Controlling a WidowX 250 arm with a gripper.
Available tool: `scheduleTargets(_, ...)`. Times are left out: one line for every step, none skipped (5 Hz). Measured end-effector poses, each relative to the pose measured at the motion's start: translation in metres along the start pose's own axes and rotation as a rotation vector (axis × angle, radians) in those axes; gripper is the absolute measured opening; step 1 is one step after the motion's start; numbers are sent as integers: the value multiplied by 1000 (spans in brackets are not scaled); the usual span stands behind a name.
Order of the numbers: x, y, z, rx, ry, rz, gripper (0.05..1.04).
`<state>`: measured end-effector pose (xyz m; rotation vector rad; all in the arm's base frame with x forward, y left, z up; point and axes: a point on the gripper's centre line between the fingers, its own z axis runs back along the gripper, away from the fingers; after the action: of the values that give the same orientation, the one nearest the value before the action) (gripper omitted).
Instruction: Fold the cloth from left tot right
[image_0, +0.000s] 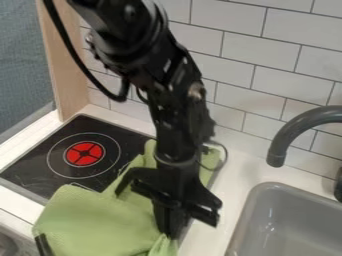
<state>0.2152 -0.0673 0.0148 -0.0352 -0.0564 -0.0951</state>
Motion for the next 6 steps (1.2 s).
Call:
scheduleTargets(-2,-5,-10,9,10,-18,181)
scheduleTargets(-4,-4,-15,17,32,-26,423)
scheduleTargets(-5,-5,-13,5,45,-32,723)
scheduleTargets(-6,-4,-12,0,62,-34,990)
scheduleTargets(-6,-5,-5,-16,60,-41,1009)
scheduleTargets(-2,-5,11,-31,41,-53,999)
